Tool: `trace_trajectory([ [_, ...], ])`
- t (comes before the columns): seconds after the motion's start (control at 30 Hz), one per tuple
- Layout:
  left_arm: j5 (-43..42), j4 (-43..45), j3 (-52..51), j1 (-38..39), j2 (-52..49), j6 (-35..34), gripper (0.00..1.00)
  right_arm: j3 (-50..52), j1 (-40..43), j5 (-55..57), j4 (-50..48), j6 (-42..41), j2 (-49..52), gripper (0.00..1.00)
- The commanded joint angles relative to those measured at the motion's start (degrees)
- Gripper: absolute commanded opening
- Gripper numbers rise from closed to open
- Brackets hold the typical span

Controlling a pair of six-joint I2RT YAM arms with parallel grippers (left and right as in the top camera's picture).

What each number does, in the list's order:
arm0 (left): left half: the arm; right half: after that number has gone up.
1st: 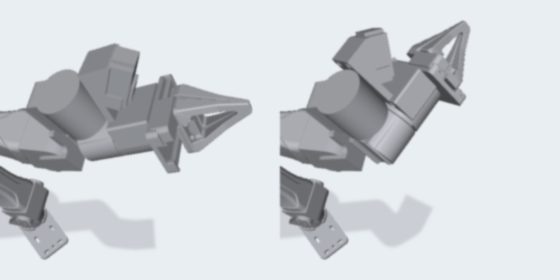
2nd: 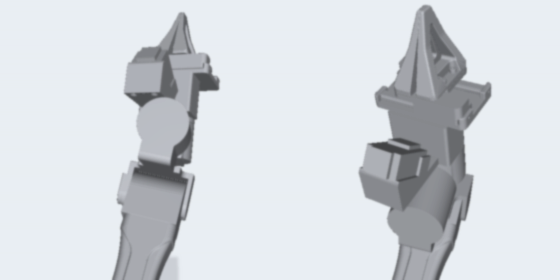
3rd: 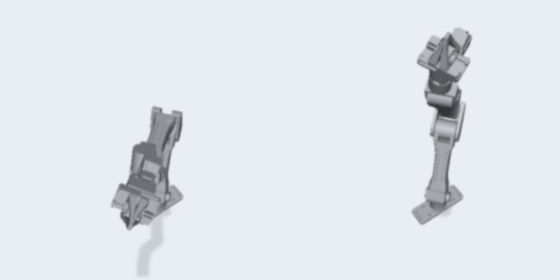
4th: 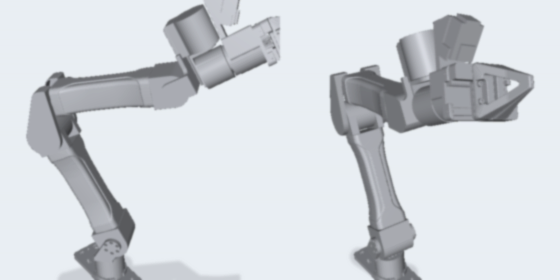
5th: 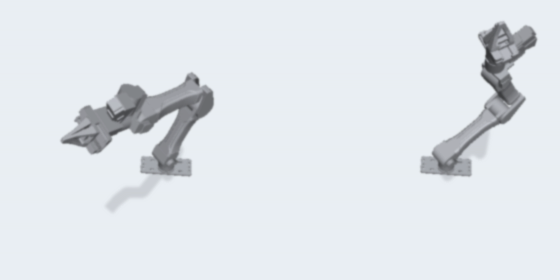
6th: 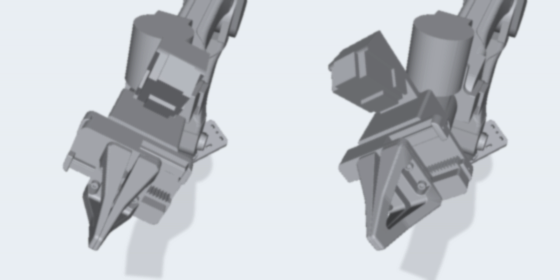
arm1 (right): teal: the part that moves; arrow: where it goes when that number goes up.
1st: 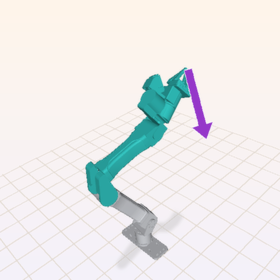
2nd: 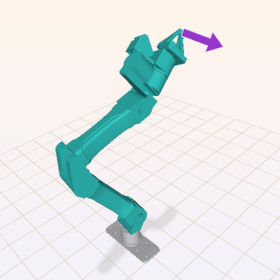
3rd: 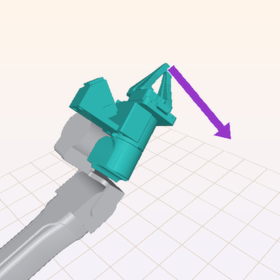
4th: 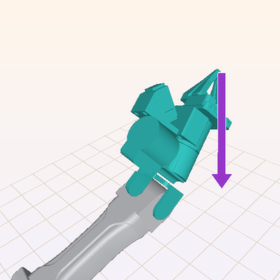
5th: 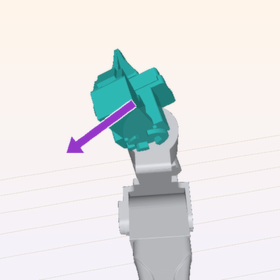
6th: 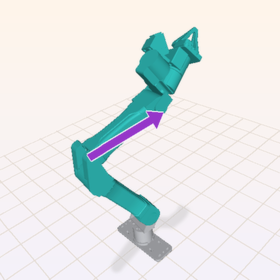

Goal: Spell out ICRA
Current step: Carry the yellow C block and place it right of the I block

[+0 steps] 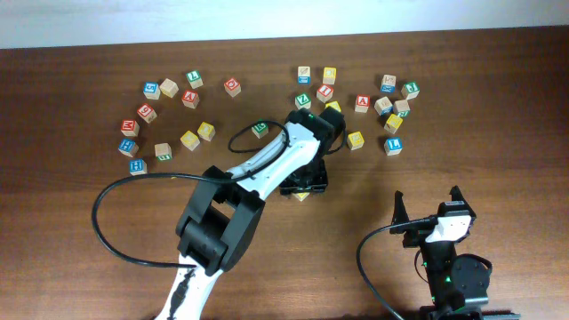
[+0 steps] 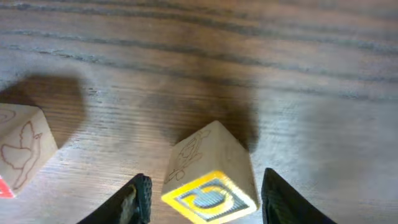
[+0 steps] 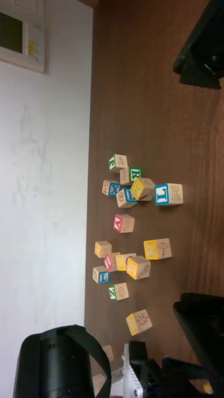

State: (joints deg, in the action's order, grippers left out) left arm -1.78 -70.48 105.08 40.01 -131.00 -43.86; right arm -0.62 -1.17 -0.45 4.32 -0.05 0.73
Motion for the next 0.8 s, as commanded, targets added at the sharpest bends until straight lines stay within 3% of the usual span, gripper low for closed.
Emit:
trace_trajectory([
  [0.0,-0.6,2.1,-0.1,0.0,-0.3,-3.5,0.47,0.3,-0.3,0.3,0.3,-0.2,-0.3,0.98],
  [0.2,-0.4,2.6,-0.1,0.0,-0.3,-5.0,0.44,0.3,-0.3,0.3,0.3,-0.2,-0.3,0.99],
  [0.3,-0.5,2.3,-0.1,0.0,-0.3,-5.0,0.36,0.3,-0.3,0.3,0.3,-0.2,-0.3,0.98],
  [0.43,-1.9,1.0,-0.1,0.0,-0.3,-5.0,0.39,0.3,-0.3,0.3,0.3,-0.2,-0.3,0.98],
  [0.53,-1.9,0.7,-0.1,0.0,-0.3,-4.7,0.33,0.3,-0.3,0.3,0.3,-0.2,-0.3,0.98],
  [0.67,-1.8,0.6,-0.1,-0.1,-0.3,3.7,0.25,0.3,-0.3,0.3,0.3,-0.2,-0.3,0.98],
  [0.77,0.0,0.6,-0.1,-0.2,-0.3,8.4,0.27,0.3,-0.3,0.3,0.3,-0.2,-0.3,0.98],
])
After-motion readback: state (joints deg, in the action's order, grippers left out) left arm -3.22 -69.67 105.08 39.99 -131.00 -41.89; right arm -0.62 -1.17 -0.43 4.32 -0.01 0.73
